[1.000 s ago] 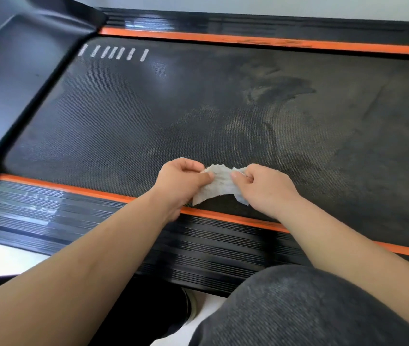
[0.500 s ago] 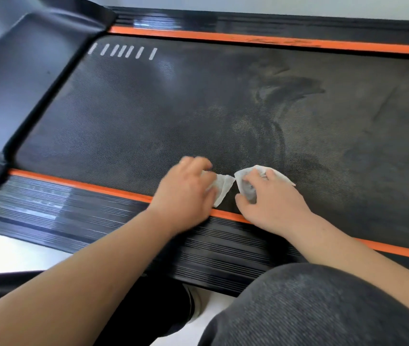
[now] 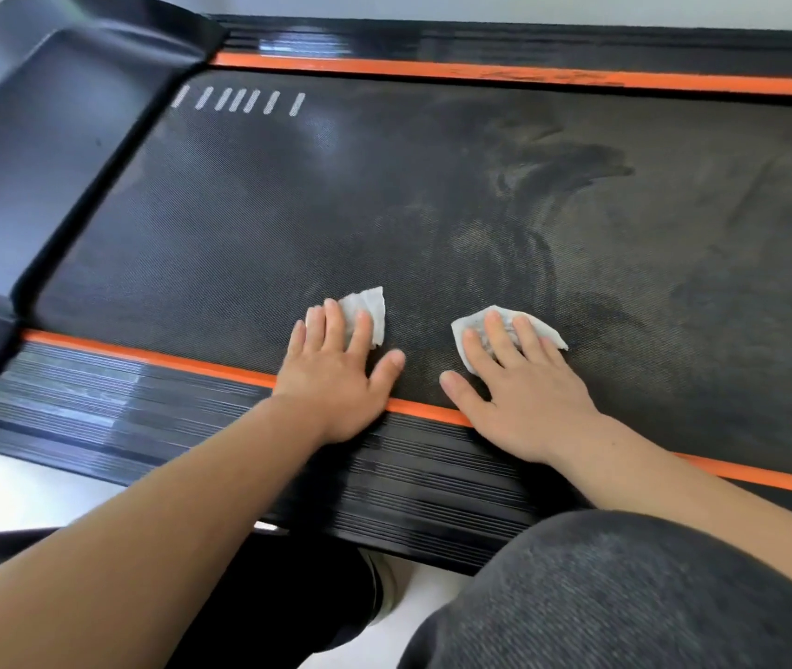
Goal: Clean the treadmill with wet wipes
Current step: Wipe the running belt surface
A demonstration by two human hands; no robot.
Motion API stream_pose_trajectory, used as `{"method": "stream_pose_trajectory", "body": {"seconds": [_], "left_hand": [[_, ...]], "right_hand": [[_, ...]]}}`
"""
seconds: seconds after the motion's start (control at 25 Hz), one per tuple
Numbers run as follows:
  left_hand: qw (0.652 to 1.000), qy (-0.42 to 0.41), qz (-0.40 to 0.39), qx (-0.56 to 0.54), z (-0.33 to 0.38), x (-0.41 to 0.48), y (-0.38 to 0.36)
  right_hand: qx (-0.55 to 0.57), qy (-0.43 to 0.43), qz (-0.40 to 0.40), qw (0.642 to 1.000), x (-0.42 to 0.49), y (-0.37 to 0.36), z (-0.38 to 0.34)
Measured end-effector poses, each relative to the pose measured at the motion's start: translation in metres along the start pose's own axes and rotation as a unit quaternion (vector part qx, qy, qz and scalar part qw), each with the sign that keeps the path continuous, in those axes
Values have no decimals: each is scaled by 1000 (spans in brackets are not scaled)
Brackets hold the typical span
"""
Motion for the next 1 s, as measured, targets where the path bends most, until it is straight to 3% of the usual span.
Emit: {"method": "stream_pose_trajectory", "body": {"seconds": [0.16, 0.24, 0.4, 0.6, 0.76, 0.88, 1.0], "left_hand": [[995, -95, 31, 9, 41, 4, 5], [997, -73, 31, -4, 30, 10, 11], [999, -27, 3, 34, 40, 20, 5], [996, -80, 38, 2, 63, 46, 15], [983, -177, 33, 33, 110, 48, 5], [982, -185, 8, 26, 115, 57, 8], [984, -177, -18, 25, 110, 69, 11]], "right_hand": [[-48, 85, 62, 993, -8, -2, -4], [-72, 103, 59, 990, -10, -1, 7], [-59, -15, 7, 998, 8, 12, 60], [-98, -61, -181, 977, 13, 23, 81], [-173, -31, -189, 966, 2, 37, 108], [-195, -42, -194, 960, -11, 40, 150], [-198, -55, -190, 960, -8, 44, 140]]}}
Point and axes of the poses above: each hand's wrist, its own x-axis towards the middle knuckle, its own y-axis out of the back of the hand, z = x × y, the point moved 10 cm from there along x, towards the middle knuckle, and after that the axes turned 15 degrees about -y, right-handed, at the moved point
